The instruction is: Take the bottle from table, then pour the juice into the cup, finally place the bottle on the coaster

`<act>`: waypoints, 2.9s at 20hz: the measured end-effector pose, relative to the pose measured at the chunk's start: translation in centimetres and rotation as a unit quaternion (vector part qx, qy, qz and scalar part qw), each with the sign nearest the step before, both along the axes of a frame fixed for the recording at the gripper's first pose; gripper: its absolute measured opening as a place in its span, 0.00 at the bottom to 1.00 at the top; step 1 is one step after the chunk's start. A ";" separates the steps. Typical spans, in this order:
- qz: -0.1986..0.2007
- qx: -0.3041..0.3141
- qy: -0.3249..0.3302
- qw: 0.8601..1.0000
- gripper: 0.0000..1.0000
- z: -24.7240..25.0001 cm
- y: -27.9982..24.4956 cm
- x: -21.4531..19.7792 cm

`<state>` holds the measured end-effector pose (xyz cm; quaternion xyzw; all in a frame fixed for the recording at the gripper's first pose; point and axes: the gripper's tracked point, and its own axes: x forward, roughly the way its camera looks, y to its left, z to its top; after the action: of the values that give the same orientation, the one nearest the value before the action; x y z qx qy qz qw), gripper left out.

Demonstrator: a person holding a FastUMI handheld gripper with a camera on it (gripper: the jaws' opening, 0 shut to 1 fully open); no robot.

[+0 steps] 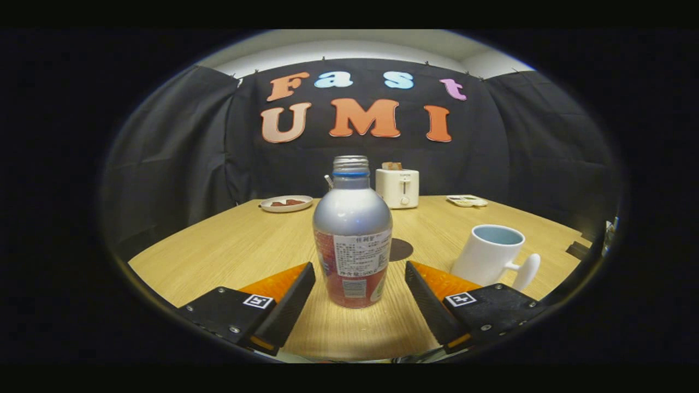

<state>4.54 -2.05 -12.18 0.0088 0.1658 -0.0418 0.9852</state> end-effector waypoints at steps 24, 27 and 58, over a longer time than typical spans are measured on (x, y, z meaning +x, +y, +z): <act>0.006 -0.002 0.056 0.998 0.75 -2.6 0.3 1.7; -0.007 0.015 0.053 0.998 0.75 -1.4 0.2 1.5; -0.158 0.491 -0.031 0.856 0.74 5.9 -1.2 5.2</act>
<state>9.77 -3.25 -6.31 0.5185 0.1301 -0.1102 0.8379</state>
